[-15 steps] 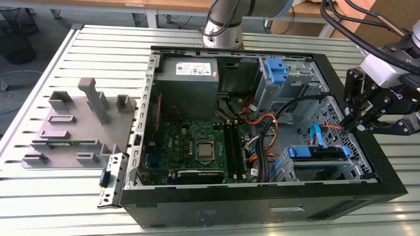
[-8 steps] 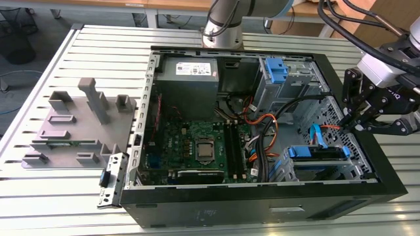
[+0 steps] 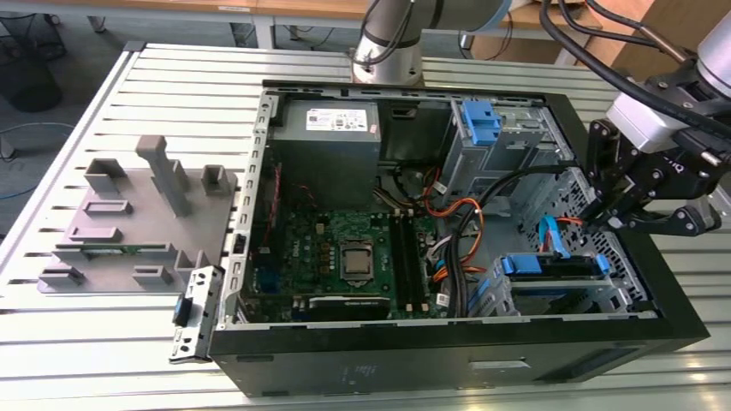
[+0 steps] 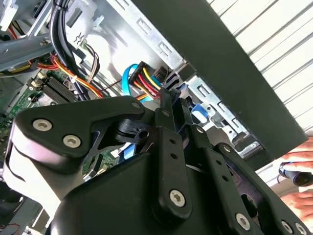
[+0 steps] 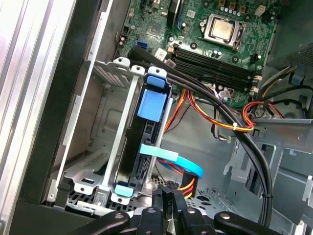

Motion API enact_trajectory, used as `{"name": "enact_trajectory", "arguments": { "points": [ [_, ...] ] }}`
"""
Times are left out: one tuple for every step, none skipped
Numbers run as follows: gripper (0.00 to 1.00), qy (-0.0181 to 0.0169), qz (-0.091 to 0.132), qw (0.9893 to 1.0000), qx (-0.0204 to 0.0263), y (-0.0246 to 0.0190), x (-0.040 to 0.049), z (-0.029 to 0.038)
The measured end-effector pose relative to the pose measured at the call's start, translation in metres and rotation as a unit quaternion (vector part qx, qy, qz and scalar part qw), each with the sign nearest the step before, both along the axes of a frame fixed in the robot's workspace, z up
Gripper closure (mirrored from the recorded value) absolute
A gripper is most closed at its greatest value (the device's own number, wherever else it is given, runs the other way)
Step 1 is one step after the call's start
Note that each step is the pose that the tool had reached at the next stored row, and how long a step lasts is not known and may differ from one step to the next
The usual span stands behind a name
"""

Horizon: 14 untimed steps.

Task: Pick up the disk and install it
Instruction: 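Insert the second disk wire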

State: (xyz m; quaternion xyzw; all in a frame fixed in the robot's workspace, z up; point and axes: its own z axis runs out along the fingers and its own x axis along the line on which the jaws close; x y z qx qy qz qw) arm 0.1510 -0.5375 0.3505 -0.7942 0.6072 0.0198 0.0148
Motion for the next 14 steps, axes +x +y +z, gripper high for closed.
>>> {"name": "enact_trajectory", "arguments": {
  "points": [
    [0.78,-0.0001,0.0,1.0,-0.0003,0.0,-0.0008,0.0],
    [0.78,-0.0002,0.0,1.0,-0.0006,-0.0001,-0.0015,-0.0001],
    [0.78,-0.0002,0.0,1.0,-0.0009,-0.0002,-0.002,-0.0001],
    [0.78,-0.0002,0.0,1.0,-0.0012,-0.0002,-0.0023,0.0],
    [0.78,-0.0002,0.0,1.0,-0.0015,-0.0003,-0.0025,0.0],
    [0.78,-0.0002,0.0,1.0,-0.0017,-0.0004,-0.0026,0.0001],
    [0.78,-0.0002,0.0,1.0,-0.002,-0.0006,-0.0027,0.0],
    [0.78,-0.0002,0.0,1.0,-0.0023,-0.0009,-0.0028,0.0],
    [0.78,-0.0002,0.0,1.0,-0.0028,-0.0012,-0.0028,0.0],
    [0.78,-0.0002,0.0,1.0,-0.0032,-0.0017,-0.0028,0.0],
    [0.78,-0.0001,0.0,1.0,-0.0033,-0.0018,-0.0028,0.0],
    [0.78,-0.0001,0.0,1.0,-0.0034,-0.0018,-0.0028,0.0],
    [0.78,-0.0002,0.0,1.0,-0.0034,-0.0018,-0.0028,0.0],
    [0.78,-0.0001,0.0,1.0,-0.0034,-0.0018,-0.0028,0.0]
  ]
}}
